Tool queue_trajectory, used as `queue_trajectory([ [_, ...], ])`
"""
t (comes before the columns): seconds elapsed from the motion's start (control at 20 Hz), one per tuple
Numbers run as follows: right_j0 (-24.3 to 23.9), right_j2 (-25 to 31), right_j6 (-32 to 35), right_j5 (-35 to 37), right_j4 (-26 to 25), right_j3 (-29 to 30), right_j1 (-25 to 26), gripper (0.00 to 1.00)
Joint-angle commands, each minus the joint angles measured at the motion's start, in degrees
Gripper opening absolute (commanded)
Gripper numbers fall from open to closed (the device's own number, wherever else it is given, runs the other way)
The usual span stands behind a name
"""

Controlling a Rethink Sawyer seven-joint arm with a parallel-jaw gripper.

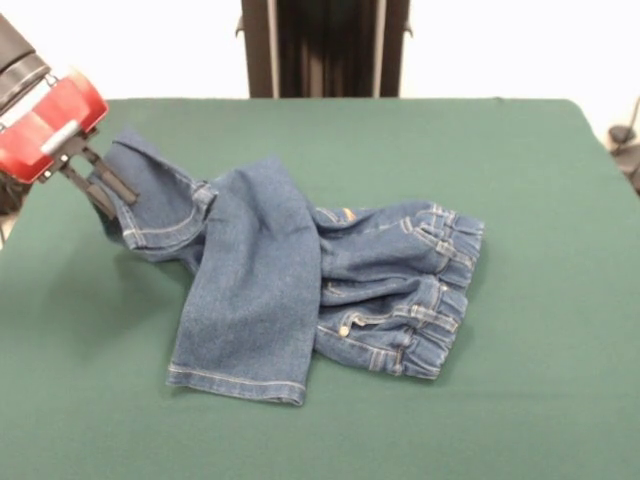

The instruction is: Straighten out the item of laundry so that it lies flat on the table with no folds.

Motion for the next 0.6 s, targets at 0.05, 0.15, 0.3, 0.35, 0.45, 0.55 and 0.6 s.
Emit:
queue_trajectory([
  [0.05, 1.01, 2.88, -20.77, 7.66, 2.92, -4.86, 3.03, 0.0],
  [0.15, 0.87, 2.73, -21.86, 8.8, 3.03, -5.89, 3.41, 0.0],
  [0.3, 0.9, 2.3, -22.91, 10.82, 3.73, -7.45, 4.57, 0.0],
  [0.35, 0.88, 1.83, -23.7, 11.49, 3.83, -8.34, 5.37, 0.0],
  [0.45, 1.01, 1.33, -25.15, 14.07, 4.74, -10.27, 6.74, 0.0],
  [0.55, 1.17, 1.28, -27.0, 17.09, 6.09, -12.41, 8.25, 0.0],
  [0.6, 1.39, 1.44, -27.69, 19.22, 7.11, -13.76, 8.88, 0.0],
])
